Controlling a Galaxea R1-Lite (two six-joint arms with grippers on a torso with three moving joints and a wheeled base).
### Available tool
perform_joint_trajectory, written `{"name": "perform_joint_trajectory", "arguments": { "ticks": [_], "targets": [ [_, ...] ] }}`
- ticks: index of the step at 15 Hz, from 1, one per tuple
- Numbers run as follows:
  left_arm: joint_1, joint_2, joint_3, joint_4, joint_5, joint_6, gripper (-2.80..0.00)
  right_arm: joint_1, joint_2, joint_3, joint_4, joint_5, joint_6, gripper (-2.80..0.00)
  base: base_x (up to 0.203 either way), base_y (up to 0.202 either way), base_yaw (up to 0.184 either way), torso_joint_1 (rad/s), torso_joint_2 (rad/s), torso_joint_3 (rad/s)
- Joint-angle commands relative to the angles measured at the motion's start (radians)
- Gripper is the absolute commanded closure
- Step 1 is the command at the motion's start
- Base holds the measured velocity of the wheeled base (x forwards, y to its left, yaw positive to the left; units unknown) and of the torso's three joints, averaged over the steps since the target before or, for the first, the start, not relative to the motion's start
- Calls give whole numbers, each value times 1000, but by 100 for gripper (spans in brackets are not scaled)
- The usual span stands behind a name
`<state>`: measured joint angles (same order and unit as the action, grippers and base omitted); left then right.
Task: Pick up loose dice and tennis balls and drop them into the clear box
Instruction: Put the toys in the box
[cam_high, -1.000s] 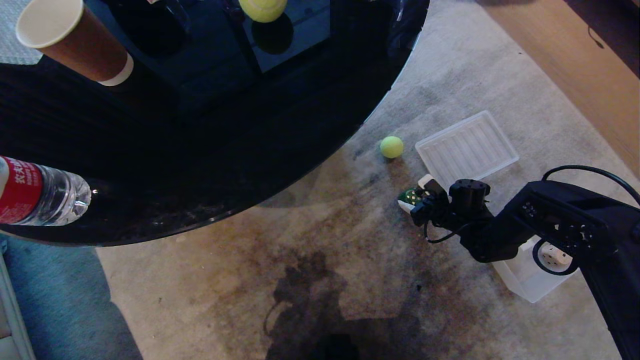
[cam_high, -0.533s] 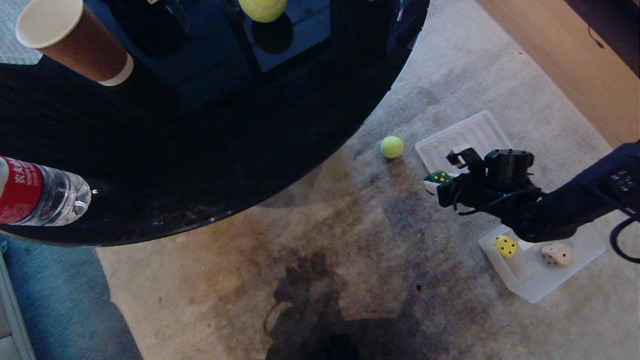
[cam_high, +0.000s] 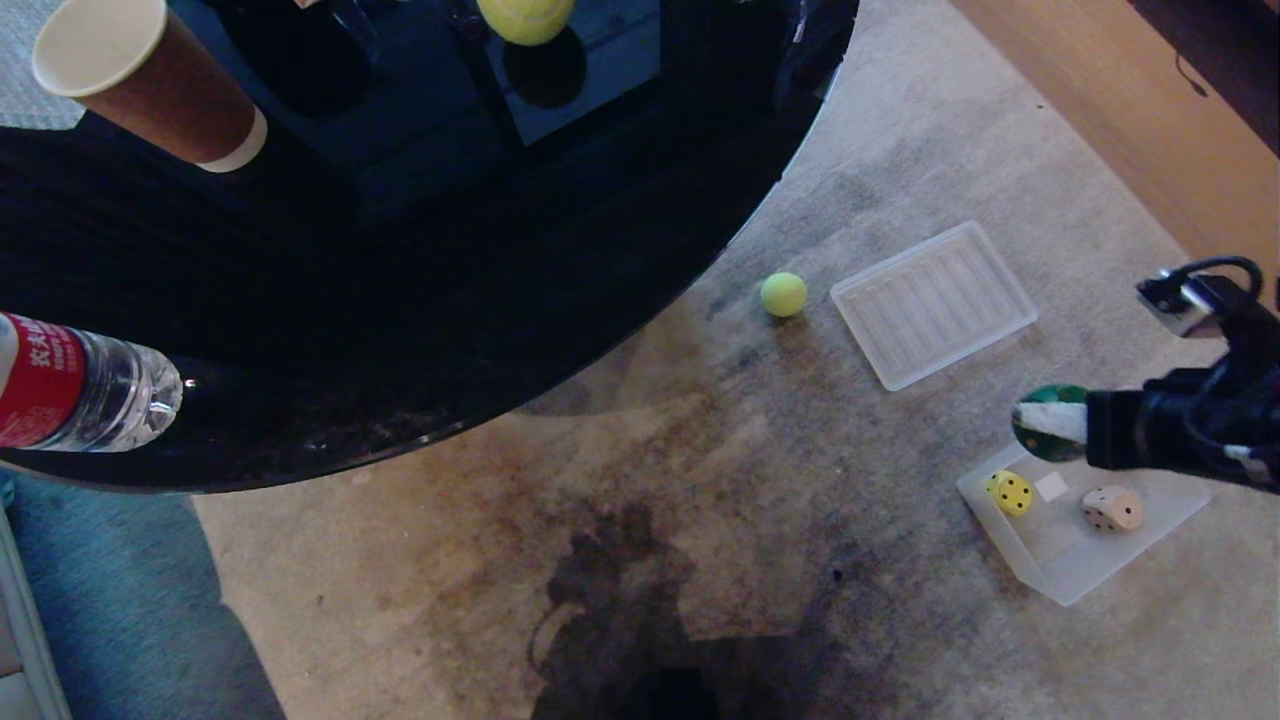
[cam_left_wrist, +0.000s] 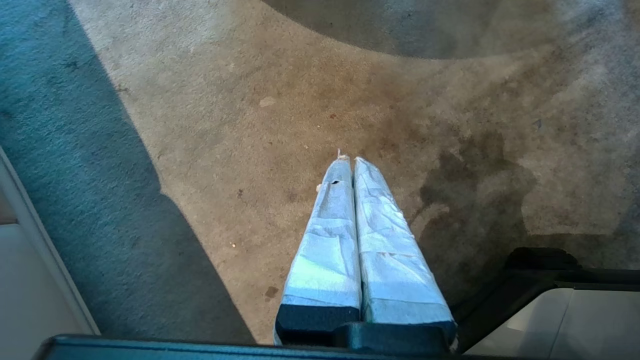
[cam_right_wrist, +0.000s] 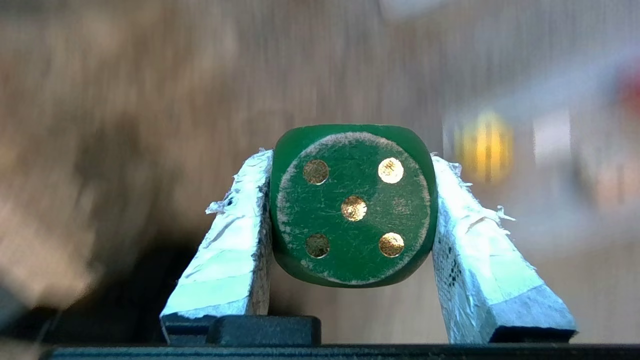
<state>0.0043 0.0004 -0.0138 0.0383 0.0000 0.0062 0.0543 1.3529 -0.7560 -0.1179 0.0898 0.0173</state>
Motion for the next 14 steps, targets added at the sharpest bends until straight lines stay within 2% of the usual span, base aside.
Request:
{"name": "perform_joint_trajectory", "arguments": {
  "ticks": [1,5,7,9,11,14],
  "targets": [
    [0,1,0,0,0,0,0,-13,-331,136,132,-1,25,0,0,0,0,0,0,0],
    [0,0,0,0,0,0,0,-78,-702,291,403,22,97,0,0,0,0,0,0,0],
    [0,0,0,0,0,0,0,-135,-843,386,465,26,72,0,0,0,0,0,0,0],
    [0,0,0,0,0,0,0,-147,-955,447,507,24,29,0,0,0,0,0,0,0],
    [0,0,0,0,0,0,0,-142,-1038,505,519,13,-17,0,0,0,0,0,0,0],
    [0,0,0,0,0,0,0,-150,-1063,583,390,-30,-69,0,0,0,0,0,0,0]
  ]
}}
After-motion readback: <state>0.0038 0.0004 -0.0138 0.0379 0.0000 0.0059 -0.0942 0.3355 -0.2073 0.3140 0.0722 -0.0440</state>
